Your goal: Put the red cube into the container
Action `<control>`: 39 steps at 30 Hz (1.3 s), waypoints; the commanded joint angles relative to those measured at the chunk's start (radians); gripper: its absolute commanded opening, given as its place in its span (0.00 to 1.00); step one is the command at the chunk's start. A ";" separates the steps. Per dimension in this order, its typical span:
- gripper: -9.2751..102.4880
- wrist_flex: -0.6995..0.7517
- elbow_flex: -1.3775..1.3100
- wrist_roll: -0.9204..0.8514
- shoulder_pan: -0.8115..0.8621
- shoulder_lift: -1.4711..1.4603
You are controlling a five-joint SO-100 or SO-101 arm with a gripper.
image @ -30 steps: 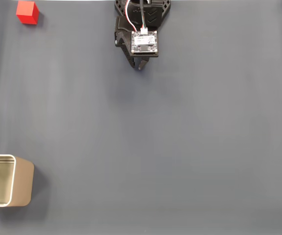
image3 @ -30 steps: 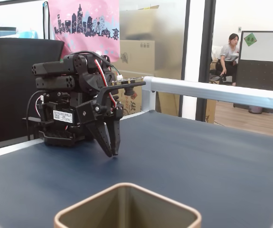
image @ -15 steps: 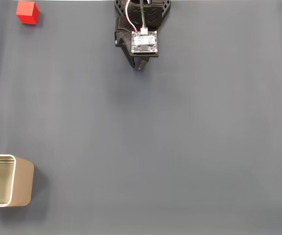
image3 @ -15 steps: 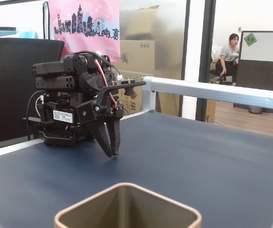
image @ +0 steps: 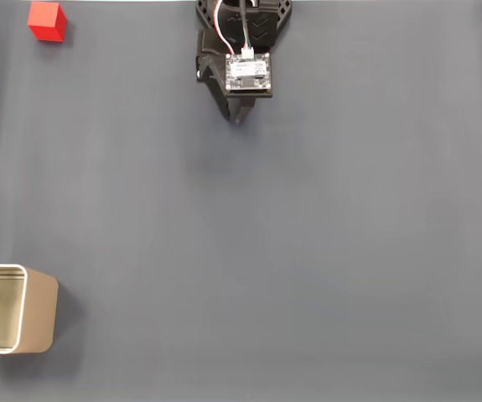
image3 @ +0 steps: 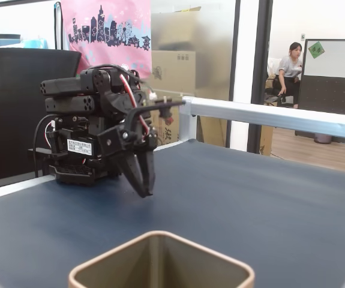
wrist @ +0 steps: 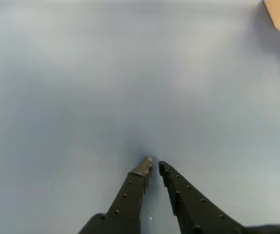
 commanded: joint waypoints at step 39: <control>0.09 0.101 -0.871 -0.020 0.813 -0.785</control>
